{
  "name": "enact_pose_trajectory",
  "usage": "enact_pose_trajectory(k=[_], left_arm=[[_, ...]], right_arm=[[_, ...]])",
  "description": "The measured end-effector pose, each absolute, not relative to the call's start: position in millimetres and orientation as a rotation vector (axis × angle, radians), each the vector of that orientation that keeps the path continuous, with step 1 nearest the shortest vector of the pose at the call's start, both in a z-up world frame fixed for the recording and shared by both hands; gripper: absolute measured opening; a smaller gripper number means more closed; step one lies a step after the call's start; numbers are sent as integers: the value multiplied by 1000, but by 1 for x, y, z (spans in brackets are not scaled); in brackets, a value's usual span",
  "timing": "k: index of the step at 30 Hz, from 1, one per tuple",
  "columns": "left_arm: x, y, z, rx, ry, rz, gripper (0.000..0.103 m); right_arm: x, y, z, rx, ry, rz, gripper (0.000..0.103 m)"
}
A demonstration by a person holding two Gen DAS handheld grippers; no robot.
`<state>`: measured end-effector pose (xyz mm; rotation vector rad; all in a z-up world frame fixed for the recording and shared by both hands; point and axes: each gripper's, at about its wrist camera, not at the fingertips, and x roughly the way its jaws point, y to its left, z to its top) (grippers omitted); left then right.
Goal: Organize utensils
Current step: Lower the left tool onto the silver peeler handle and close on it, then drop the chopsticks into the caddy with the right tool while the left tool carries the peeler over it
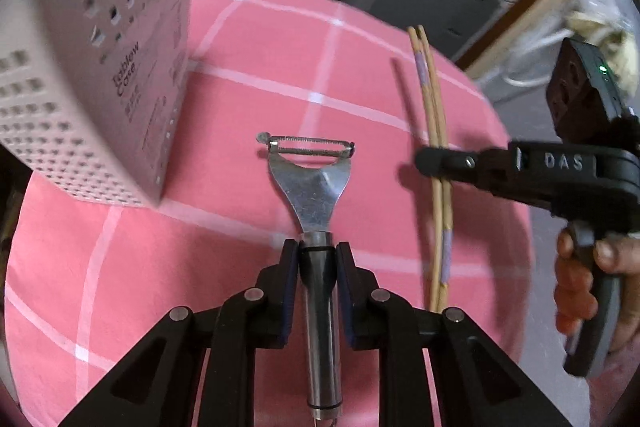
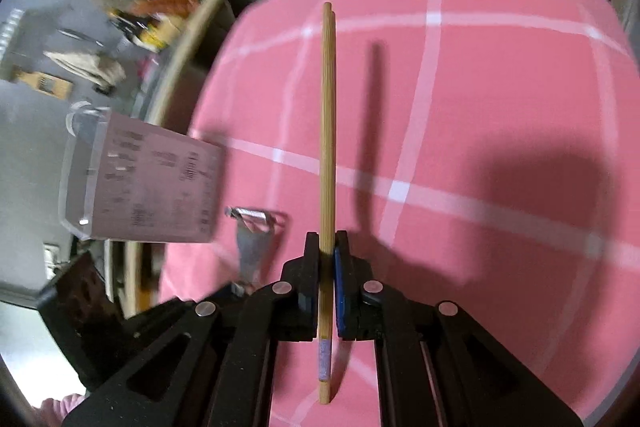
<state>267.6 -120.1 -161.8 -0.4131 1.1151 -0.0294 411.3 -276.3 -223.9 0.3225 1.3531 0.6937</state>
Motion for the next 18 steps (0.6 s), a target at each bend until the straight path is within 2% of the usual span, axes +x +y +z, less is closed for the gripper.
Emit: enact_pose_trajectory(k=[9,18], left_arm=[[224,-118,-94,-395,936,-162,17],[225,-57,10,-356,655,-109,17]], right_arm=[[366,-293,-152,353,1064,697,6],[374,-262,-64,374,785,774,6]])
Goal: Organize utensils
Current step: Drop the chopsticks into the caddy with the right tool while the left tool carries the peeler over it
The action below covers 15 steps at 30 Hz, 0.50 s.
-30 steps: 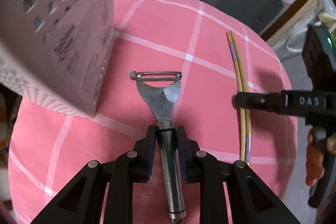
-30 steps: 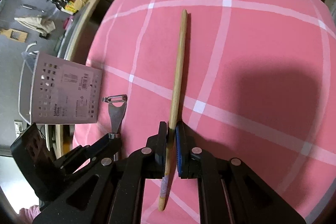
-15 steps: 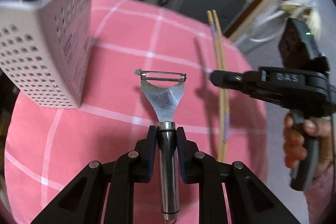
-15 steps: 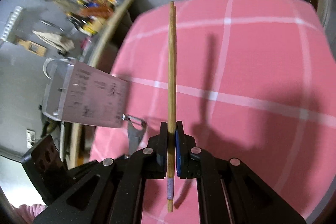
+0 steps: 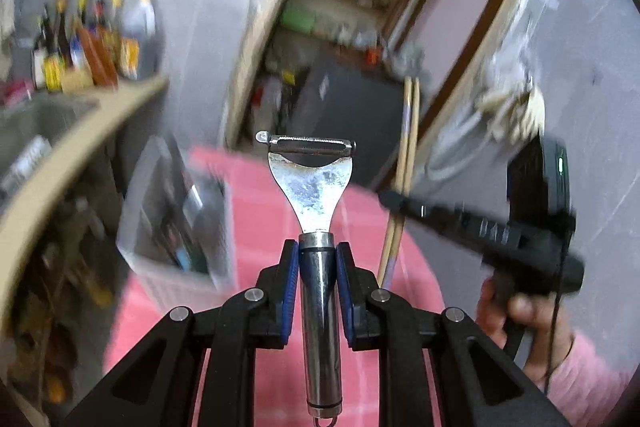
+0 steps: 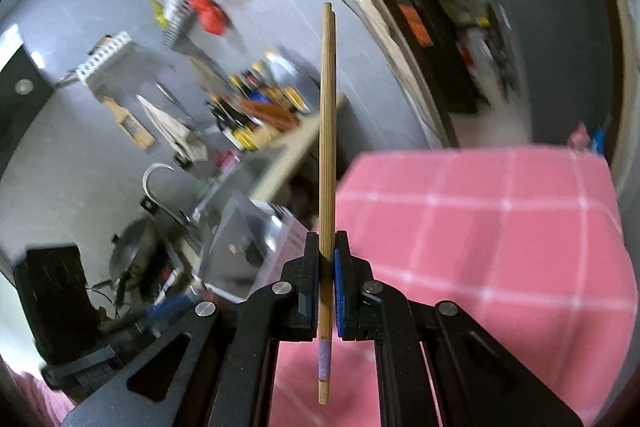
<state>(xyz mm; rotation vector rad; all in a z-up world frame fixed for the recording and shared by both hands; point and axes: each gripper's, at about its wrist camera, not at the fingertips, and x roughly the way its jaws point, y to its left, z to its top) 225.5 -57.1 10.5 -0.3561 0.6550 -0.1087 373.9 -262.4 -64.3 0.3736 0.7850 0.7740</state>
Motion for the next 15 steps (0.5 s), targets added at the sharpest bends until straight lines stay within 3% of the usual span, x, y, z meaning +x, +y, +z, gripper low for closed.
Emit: enact_pose_trajectory(k=[5,10,15], left_arm=[[239,-6,37,-347,457,-43,17],[253,28,25,-376,331,-18,17],[262,35,1,-395,286,-6,17]], right_arm=[[371,-218,-30,378,592,828,6],[364,-188,-15,374,428,861,6],[361,-162,-28,325,395,870,6]])
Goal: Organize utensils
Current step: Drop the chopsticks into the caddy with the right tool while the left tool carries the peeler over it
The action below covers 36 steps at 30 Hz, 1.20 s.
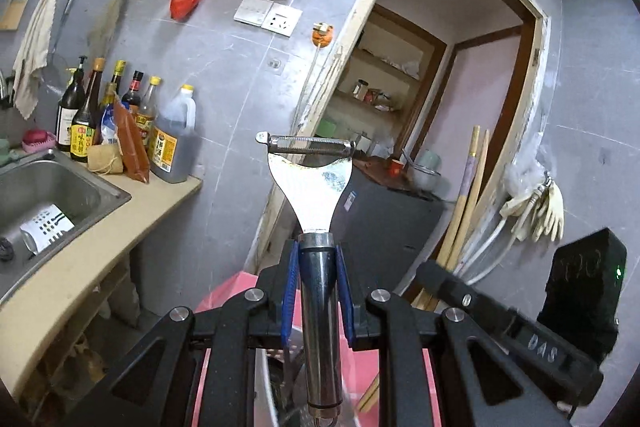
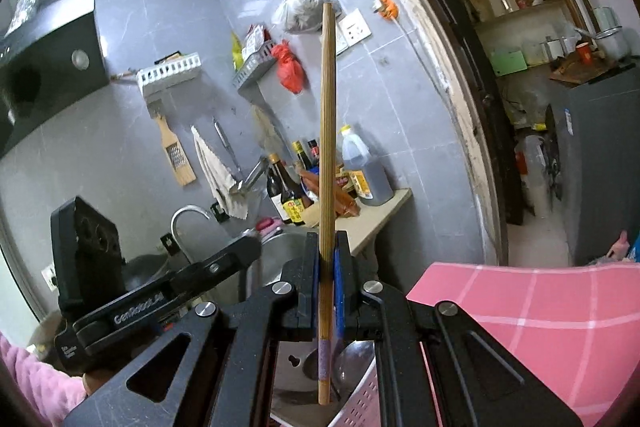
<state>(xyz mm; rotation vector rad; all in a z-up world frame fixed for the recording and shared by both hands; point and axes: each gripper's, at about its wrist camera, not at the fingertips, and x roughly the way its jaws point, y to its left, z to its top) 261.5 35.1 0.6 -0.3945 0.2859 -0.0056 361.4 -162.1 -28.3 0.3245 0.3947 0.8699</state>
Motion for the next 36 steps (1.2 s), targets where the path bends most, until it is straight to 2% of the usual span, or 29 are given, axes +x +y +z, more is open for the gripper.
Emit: enact_pose_trajectory(k=[8,20,36], left_arm=[[249,32,-32,-368,274,43,18],[249,17,-53,-300,291,3,18],[240,17,-55,-307,323,-17,18]], right_arm=[[351,-148,-57,250,428,871,6],[348,-152,-71,221,470,872,6],[348,-153,-76,245,504,901,6]])
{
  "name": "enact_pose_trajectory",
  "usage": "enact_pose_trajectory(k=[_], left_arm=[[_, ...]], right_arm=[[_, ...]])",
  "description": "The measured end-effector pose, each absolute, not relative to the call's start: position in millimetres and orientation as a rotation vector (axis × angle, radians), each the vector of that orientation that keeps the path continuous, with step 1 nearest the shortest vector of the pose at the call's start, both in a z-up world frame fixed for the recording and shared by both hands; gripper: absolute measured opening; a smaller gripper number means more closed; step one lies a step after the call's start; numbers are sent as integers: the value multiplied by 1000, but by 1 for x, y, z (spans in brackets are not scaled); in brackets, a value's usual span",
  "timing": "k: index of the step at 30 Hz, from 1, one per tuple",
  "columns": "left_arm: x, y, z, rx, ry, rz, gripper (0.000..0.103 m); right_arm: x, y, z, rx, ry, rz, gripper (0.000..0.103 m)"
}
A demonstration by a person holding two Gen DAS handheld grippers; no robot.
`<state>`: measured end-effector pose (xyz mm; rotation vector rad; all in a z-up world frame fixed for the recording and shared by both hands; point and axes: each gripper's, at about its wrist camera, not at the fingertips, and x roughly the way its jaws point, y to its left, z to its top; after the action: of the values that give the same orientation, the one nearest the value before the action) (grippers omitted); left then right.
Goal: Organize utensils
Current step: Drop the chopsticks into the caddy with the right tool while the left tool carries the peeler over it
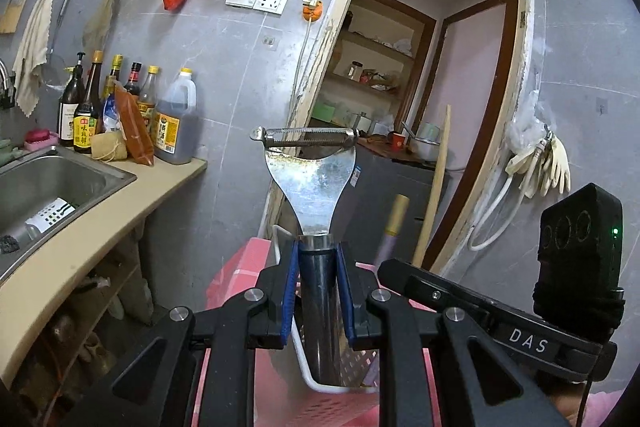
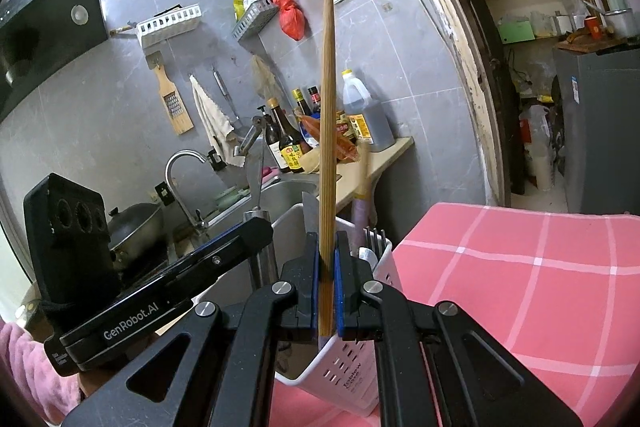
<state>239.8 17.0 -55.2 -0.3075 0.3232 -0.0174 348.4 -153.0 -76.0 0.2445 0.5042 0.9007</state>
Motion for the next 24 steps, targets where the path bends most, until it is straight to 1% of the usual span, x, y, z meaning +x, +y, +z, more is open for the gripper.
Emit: enact_pose_trajectory(k=[10,24], left_arm=[[240,21,-55,-343,343,-27,18],[240,23,-55,-324,349,-30,18]], right_arm=[[350,-156,-77,264,523,912,6],[353,-153,-77,259,534,921,6]])
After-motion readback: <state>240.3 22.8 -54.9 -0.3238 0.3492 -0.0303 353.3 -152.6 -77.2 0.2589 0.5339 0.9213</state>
